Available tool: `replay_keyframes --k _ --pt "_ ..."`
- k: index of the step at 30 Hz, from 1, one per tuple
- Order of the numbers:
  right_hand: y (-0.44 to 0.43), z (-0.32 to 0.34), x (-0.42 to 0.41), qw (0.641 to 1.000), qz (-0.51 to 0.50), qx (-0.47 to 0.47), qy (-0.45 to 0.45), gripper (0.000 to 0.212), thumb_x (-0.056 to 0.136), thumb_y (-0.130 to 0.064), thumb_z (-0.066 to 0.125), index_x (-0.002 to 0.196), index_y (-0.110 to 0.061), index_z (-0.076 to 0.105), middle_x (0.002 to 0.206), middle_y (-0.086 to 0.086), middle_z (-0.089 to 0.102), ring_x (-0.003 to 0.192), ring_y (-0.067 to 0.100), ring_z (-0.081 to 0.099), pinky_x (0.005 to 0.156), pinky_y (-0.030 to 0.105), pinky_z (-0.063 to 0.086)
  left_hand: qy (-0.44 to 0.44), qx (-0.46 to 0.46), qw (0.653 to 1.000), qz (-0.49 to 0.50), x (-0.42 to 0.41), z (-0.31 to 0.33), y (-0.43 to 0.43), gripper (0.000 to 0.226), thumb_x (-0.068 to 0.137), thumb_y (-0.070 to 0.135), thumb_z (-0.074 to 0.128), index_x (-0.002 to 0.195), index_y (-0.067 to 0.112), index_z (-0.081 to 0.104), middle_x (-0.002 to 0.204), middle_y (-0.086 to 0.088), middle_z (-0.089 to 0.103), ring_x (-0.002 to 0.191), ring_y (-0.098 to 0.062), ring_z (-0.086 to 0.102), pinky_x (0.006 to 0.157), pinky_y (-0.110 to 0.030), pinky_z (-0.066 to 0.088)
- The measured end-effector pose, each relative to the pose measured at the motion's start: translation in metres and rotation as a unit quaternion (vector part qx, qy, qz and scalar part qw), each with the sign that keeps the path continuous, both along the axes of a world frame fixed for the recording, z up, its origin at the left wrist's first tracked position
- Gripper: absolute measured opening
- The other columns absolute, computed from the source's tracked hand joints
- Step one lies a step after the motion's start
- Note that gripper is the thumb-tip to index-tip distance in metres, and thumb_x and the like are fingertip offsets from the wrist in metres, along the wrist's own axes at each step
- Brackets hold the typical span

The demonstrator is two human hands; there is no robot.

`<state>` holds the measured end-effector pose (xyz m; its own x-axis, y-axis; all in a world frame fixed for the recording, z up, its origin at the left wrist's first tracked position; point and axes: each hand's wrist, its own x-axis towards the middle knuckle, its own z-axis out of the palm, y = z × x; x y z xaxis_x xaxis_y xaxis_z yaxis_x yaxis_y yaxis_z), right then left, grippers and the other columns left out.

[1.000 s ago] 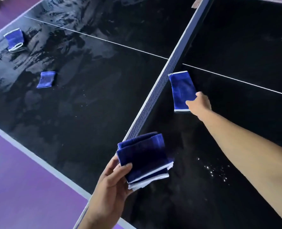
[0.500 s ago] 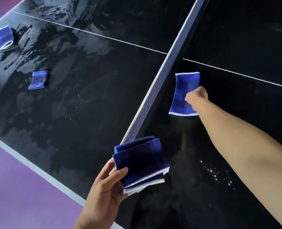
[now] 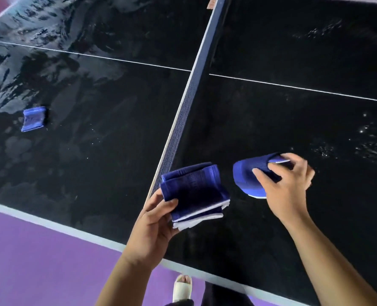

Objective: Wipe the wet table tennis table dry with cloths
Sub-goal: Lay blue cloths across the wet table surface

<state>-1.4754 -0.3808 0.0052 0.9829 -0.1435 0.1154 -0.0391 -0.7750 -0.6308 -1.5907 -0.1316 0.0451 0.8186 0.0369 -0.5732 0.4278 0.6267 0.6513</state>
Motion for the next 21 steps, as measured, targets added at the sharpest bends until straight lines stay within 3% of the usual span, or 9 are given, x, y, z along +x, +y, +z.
replay_keyframes --k 3,5,8,10,11,13,15,18,21 --pt "-0.016 0.036 -0.055 0.996 0.033 -0.045 -0.065 0.013 0.075 -0.021 0.086 0.077 -0.010 0.078 0.147 0.005 0.046 0.140 0.033 0.031 0.103 0.052 0.027 -0.032 -0.019 0.999 -0.038 -0.023 0.005 0.005 0.047 0.080 0.010 0.065 0.127 0.011 0.063 0.120 -0.019 0.063 0.109 -0.037 0.055 0.081 -0.041 0.053" --pt "-0.022 0.054 -0.087 0.994 0.076 -0.045 -0.067 0.013 0.077 -0.018 0.084 0.072 -0.009 0.076 0.141 -0.001 0.054 0.142 0.024 0.035 0.111 0.048 0.024 -0.060 -0.028 0.996 -0.068 -0.041 0.008 0.009 0.049 0.081 0.009 0.064 0.130 0.008 0.060 0.120 -0.016 0.062 0.107 -0.035 0.056 0.080 -0.040 0.054" --pt "-0.013 0.067 -0.135 0.998 0.033 0.027 -0.052 0.009 0.082 -0.015 0.079 0.076 -0.009 0.075 0.111 -0.006 0.070 0.117 0.017 0.061 0.102 0.045 0.044 -0.098 -0.055 0.989 -0.097 -0.073 0.008 0.015 0.046 0.082 0.005 0.061 0.128 0.007 0.062 0.117 -0.013 0.067 0.100 -0.029 0.066 0.076 -0.040 0.058" --pt "-0.001 0.065 -0.167 0.987 -0.049 0.154 -0.010 0.014 0.085 -0.018 0.077 0.076 -0.009 0.073 0.086 -0.005 0.070 0.080 0.015 0.064 0.075 0.041 0.051 -0.118 -0.071 0.983 -0.118 -0.093 0.004 0.018 0.043 0.084 0.002 0.060 0.126 0.008 0.064 0.119 -0.014 0.067 0.102 -0.030 0.066 0.081 -0.041 0.057" --pt "0.006 0.064 -0.181 0.974 -0.087 0.211 0.010 0.026 0.086 -0.021 0.077 0.069 -0.004 0.065 0.071 -0.002 0.061 0.062 0.018 0.053 0.062 0.039 0.044 -0.125 -0.072 0.981 -0.129 -0.103 0.002 0.019 0.043 0.084 0.001 0.059 0.127 0.008 0.064 0.121 -0.015 0.066 0.105 -0.032 0.064 0.084 -0.042 0.056" --pt "0.019 0.063 -0.208 0.940 -0.144 0.302 0.065 0.049 0.084 -0.029 0.078 0.070 0.009 0.049 0.063 0.008 0.041 0.058 0.023 0.034 0.056 0.038 0.030 -0.131 -0.075 0.977 -0.151 -0.123 0.002 0.022 0.046 0.084 -0.001 0.059 0.130 0.006 0.062 0.122 -0.017 0.065 0.108 -0.034 0.061 0.087 -0.043 0.055" --pt "0.034 0.069 -0.233 0.895 -0.173 0.392 0.125 0.045 0.087 -0.029 0.071 0.085 0.013 0.057 0.073 0.013 0.048 0.065 0.025 0.042 0.059 0.040 0.033 -0.144 -0.086 0.970 -0.178 -0.141 0.006 0.023 0.046 0.084 -0.004 0.058 0.130 0.003 0.060 0.120 -0.018 0.064 0.108 -0.034 0.062 0.085 -0.042 0.057" --pt "0.052 0.093 -0.264 0.815 -0.173 0.503 0.229 0.021 0.090 -0.016 0.057 0.084 -0.003 0.073 0.077 0.009 0.065 0.067 0.024 0.058 0.066 0.032 0.042 -0.178 -0.083 0.953 -0.229 -0.159 0.014 0.022 0.044 0.085 -0.007 0.057 0.128 0.000 0.061 0.118 -0.019 0.066 0.108 -0.031 0.065 0.085 -0.038 0.056" --pt "0.053 0.115 -0.287 0.740 -0.100 0.606 0.274 0.039 0.087 -0.040 0.053 0.086 -0.013 0.081 0.095 0.009 0.076 0.085 0.026 0.072 0.092 0.042 0.049 -0.179 -0.006 0.951 -0.253 -0.167 0.021 0.018 0.041 0.083 -0.004 0.061 0.121 0.010 0.069 0.114 -0.017 0.070 0.106 -0.026 0.066 0.084 -0.036 0.056"
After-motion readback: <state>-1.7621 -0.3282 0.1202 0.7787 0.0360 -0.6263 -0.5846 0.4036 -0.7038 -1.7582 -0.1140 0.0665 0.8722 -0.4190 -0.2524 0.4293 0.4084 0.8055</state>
